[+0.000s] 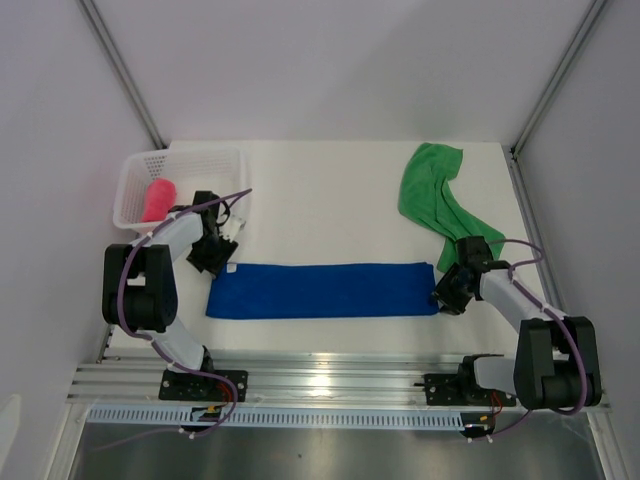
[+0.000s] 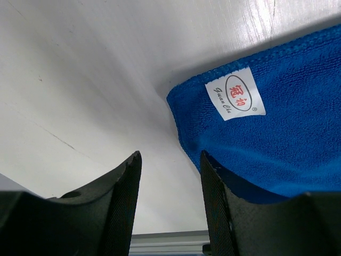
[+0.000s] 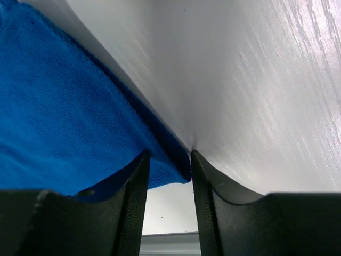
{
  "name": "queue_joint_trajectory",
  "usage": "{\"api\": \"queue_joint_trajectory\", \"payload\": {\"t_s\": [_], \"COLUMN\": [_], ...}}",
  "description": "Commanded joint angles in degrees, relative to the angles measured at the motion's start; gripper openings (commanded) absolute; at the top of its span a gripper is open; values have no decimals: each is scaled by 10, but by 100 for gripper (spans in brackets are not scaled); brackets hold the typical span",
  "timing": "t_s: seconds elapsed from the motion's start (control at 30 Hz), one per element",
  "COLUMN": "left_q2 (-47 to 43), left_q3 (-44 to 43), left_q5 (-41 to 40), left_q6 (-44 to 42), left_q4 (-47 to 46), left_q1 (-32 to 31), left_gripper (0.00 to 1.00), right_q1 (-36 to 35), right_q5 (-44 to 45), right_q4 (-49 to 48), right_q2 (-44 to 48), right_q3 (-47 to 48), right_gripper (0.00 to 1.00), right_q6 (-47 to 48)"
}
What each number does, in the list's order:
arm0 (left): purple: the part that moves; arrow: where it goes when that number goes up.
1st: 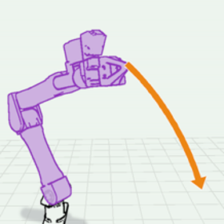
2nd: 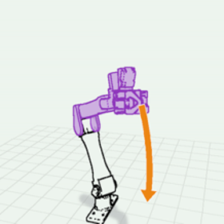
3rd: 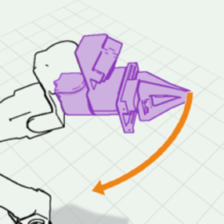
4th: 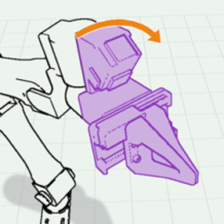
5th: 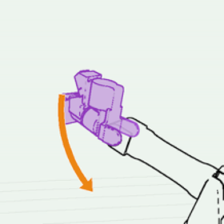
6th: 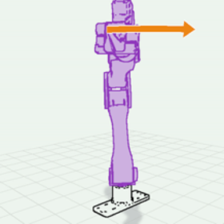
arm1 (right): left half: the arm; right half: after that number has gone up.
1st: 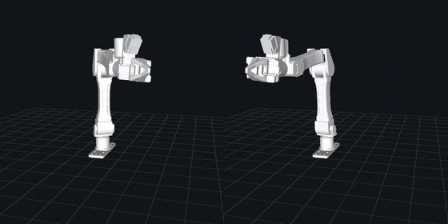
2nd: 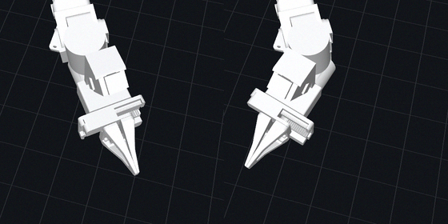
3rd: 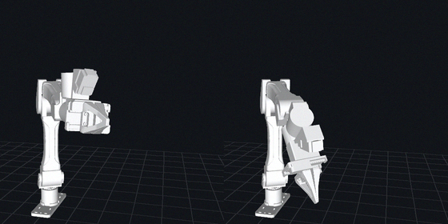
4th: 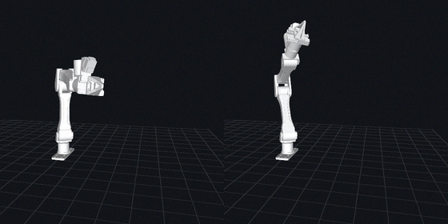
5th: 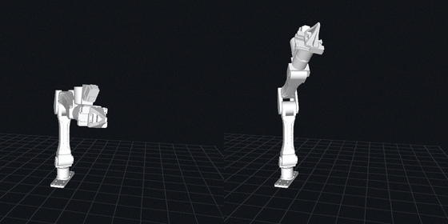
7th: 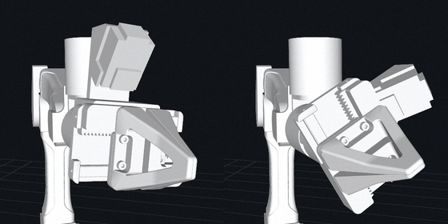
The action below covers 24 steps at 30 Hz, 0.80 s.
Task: Roll the towels
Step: Fold the towel
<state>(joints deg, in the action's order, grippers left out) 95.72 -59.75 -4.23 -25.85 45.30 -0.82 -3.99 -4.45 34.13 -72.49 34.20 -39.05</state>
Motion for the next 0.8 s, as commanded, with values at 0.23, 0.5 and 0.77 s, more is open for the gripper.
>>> {"api": "queue_joint_trajectory", "payload": {"t_s": [0.23, 0.5, 0.77], "left_q2": [-3, -26, -60], "left_q3": [-15, -46, -49], "left_q5": [18, 73, 102], "left_q6": [11, 18, 21], "left_q4": [15, 53, 66], "left_q1": [4, 3, 0], "left_gripper": [52, 52, 52], "right_q1": [13, 78, 108], "right_q5": [23, 44, 63], "right_q4": [12, 58, 63], "right_q2": [33, 105, 98], "right_q3": [-12, 17, 100], "right_gripper": [0, 0, 0], "right_q6": [-14, 21, 84]}}
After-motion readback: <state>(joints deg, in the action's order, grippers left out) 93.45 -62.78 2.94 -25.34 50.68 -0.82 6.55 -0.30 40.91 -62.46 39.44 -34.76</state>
